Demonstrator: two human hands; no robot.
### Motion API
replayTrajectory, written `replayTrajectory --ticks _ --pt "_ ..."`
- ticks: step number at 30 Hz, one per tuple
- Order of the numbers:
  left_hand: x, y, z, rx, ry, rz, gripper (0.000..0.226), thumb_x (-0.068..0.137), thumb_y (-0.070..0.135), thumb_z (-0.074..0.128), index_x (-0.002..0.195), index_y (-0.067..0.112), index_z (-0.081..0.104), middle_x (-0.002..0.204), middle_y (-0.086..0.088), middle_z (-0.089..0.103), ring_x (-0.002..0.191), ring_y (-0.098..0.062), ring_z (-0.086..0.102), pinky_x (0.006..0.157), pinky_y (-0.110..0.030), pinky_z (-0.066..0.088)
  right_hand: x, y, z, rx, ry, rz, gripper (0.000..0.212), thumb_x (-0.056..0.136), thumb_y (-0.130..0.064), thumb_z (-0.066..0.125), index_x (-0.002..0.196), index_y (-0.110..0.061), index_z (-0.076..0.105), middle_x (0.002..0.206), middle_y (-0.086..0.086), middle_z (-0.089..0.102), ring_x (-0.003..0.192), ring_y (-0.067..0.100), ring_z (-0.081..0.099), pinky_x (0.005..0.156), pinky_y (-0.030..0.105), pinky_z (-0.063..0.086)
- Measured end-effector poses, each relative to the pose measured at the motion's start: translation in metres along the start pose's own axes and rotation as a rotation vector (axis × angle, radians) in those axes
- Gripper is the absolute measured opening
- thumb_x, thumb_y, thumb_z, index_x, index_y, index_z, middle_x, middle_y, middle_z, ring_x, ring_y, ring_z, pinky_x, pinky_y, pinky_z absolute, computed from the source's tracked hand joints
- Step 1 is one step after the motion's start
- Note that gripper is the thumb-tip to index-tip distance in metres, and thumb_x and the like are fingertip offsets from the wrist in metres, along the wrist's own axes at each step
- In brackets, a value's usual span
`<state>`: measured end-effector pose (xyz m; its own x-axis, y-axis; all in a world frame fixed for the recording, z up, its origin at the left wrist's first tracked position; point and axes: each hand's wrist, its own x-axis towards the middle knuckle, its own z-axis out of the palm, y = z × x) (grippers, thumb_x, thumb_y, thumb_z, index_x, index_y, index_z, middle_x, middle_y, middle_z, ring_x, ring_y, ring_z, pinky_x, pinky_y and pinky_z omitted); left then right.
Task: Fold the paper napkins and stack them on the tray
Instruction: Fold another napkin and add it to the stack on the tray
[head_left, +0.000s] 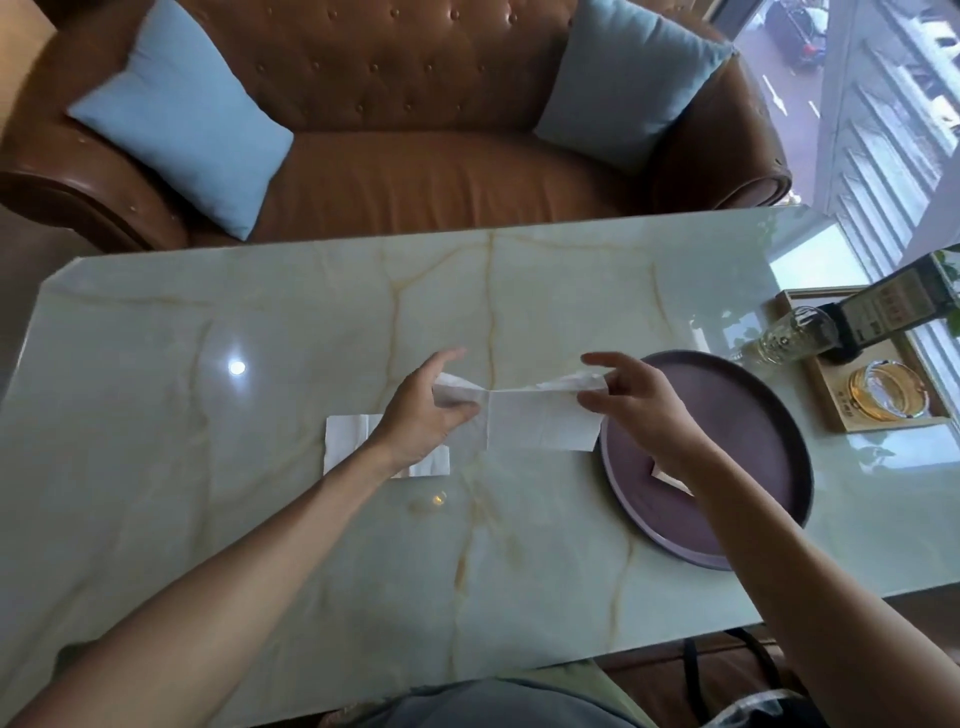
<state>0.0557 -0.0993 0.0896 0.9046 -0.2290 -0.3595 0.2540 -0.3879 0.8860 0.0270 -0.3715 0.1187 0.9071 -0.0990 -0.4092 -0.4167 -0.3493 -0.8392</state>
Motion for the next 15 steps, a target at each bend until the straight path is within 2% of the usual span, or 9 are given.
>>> replayTrajectory --ticks 2,5,7,9,11,13,15 --pt "0.001 0.001 -0.002 0.072 0.032 0.039 0.032 0.089 0.009 0.074 0.120 0.018 0.068 0.070 0.021 0.058 0.060 0.011 0.057 0.052 -0.003 0.039 0.005 -0.002 0.001 -0.150 0.005 -0.047 0.030 0.086 -0.008 0.076 0.114 -0.018 0.072 0.065 -0.006 0.046 0.059 0.009 0.043 0.063 0.027 0.036" --pt "0.004 0.000 -0.009 0.092 0.063 0.048 0.011 0.090 0.021 0.075 0.099 0.014 0.074 0.068 0.013 0.064 0.056 0.008 0.054 0.058 -0.010 0.041 0.008 -0.008 0.002 -0.296 0.029 -0.119 0.011 0.087 -0.017 0.075 0.097 -0.022 0.076 0.061 -0.013 0.053 0.059 0.009 0.048 0.064 0.027 0.039" --pt "0.006 -0.002 -0.015 0.114 0.061 0.050 0.017 0.089 0.037 0.073 0.091 0.020 0.075 0.081 0.000 0.073 0.068 -0.002 0.059 0.068 -0.030 0.048 0.010 -0.011 0.001 -0.384 0.033 -0.158 0.004 0.089 -0.021 0.073 0.088 -0.025 0.075 0.079 -0.006 0.065 0.073 0.014 0.060 0.070 0.026 0.043" --pt "0.008 -0.004 -0.020 0.168 0.059 0.058 0.017 0.088 0.044 0.071 0.085 0.027 0.073 0.093 -0.007 0.072 0.082 -0.012 0.063 0.080 -0.039 0.052 0.011 -0.014 0.000 -0.437 0.052 -0.184 0.007 0.090 -0.025 0.072 0.085 -0.029 0.072 0.097 -0.002 0.065 0.083 0.013 0.061 0.077 0.026 0.043" --pt "0.009 -0.001 -0.024 0.231 0.049 0.073 0.006 0.090 0.034 0.073 0.085 0.032 0.070 0.111 -0.003 0.062 0.107 -0.013 0.061 0.095 -0.031 0.047 0.012 -0.018 -0.002 -0.444 0.041 -0.227 0.008 0.092 -0.026 0.071 0.086 -0.031 0.068 0.105 -0.007 0.065 0.084 0.005 0.059 0.079 0.026 0.041" --pt "0.011 0.003 -0.030 0.321 0.017 0.099 0.006 0.090 0.029 0.074 0.090 0.029 0.068 0.127 -0.001 0.055 0.128 -0.010 0.052 0.101 -0.022 0.036 0.011 -0.023 -0.003 -0.442 -0.014 -0.269 0.008 0.093 -0.023 0.069 0.087 -0.028 0.067 0.097 -0.012 0.070 0.083 0.002 0.062 0.077 0.026 0.044" --pt "0.012 0.010 -0.033 0.376 -0.057 0.106 0.023 0.085 0.033 0.079 0.104 0.026 0.068 0.132 0.005 0.057 0.128 -0.006 0.051 0.100 -0.021 0.036 0.010 -0.031 -0.002 -0.441 -0.083 -0.287 0.009 0.095 -0.021 0.066 0.086 -0.023 0.067 0.083 -0.012 0.070 0.076 0.006 0.064 0.074 0.031 0.050"
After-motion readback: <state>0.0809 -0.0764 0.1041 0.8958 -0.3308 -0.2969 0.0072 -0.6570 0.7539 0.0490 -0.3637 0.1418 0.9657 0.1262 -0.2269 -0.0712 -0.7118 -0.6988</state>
